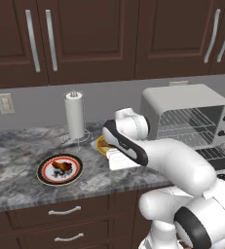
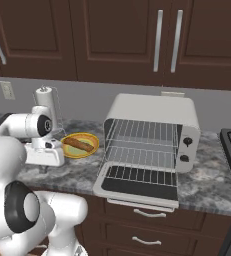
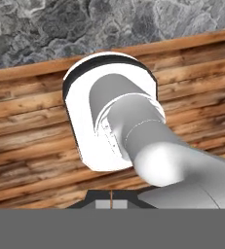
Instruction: Open the toaster oven door. Place the baguette on the bottom rack in the toaster oven and place the chicken drumstick on the top rack.
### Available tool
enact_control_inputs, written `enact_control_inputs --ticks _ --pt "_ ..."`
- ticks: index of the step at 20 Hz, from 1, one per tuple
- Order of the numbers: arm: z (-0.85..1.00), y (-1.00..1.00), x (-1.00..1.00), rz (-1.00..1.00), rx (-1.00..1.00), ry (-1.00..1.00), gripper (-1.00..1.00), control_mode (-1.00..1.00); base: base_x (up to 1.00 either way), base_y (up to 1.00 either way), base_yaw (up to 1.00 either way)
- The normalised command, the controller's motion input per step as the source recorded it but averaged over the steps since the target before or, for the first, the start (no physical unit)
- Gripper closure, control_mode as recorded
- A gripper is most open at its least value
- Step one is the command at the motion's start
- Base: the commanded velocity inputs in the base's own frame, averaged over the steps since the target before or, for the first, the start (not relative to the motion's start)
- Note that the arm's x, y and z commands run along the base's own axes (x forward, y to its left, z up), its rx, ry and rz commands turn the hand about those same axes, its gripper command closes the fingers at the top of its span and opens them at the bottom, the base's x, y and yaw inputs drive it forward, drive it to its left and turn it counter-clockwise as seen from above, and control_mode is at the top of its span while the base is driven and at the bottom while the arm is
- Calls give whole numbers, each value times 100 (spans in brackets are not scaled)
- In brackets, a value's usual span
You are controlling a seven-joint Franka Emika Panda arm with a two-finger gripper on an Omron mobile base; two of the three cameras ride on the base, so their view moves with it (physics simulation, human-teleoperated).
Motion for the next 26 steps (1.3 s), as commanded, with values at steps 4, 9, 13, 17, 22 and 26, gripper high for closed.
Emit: enact_control_inputs --ticks 4,9,13,17,22,26 --pt "0 13 -9 0 0 0 100 -100 0 0 0" --pt "0 11 -6 0 0 0 100 -100 0 0 0" --pt "0 10 -4 0 0 0 100 -100 0 0 0" --pt "0 9 -1 0 0 1 100 -100 0 0 0" --pt "0 10 0 0 0 3 100 -100 0 0 0" --pt "0 11 0 0 0 4 100 -100 0 0 0"
